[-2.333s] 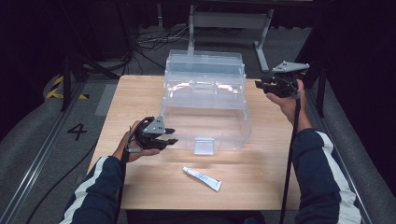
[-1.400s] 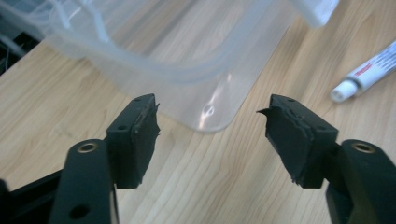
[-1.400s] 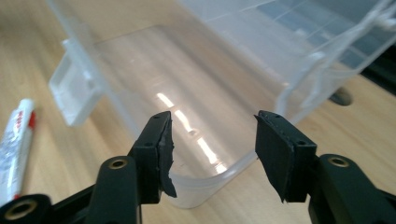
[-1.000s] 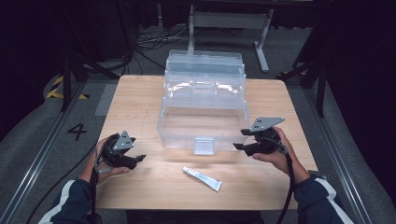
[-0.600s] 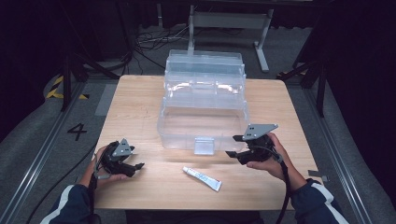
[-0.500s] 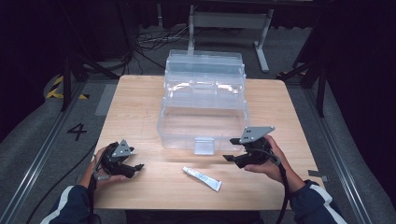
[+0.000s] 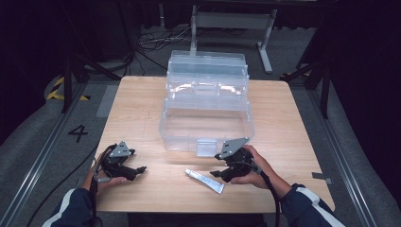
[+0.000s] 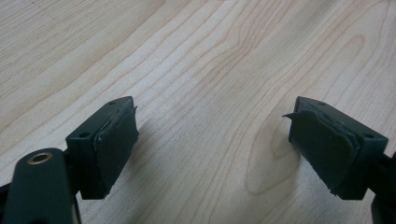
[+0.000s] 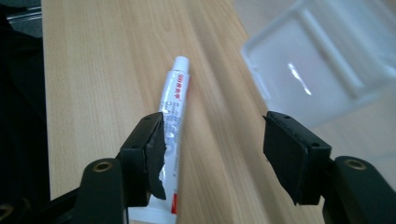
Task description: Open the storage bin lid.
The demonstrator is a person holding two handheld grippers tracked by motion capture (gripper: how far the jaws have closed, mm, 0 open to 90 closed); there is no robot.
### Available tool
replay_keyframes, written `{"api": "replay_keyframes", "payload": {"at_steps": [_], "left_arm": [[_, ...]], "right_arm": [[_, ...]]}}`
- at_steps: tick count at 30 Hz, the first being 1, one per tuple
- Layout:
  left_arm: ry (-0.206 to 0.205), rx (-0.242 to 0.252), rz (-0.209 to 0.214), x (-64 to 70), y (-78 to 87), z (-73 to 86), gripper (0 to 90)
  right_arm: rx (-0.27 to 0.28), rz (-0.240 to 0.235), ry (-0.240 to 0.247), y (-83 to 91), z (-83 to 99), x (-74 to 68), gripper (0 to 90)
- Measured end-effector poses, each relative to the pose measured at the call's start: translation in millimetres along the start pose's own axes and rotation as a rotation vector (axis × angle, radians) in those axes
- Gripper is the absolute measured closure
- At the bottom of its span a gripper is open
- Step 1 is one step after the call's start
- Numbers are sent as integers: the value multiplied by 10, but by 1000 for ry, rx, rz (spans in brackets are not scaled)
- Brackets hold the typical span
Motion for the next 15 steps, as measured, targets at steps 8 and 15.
{"api": "replay_keyframes", "payload": {"at_steps": [8,15], "left_arm": [[-1,0,3,-3,-2,-1,152],[-1,-1,3,-3,-2,-1,152]], "right_arm": [[-58,-90,43,-267,-148,-170,420],[-136,-117,56,-462,-168,-229,428]]}}
Point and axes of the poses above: each handheld gripper's, and its own axes: y roughly backward along the jaws, z roughly out of its underside, x roughly to its right, the point moved 7 cm from there along -y, roughly forward along the jaws, and after that the axes turned 2 degrees about y, right-handed, at the moved point
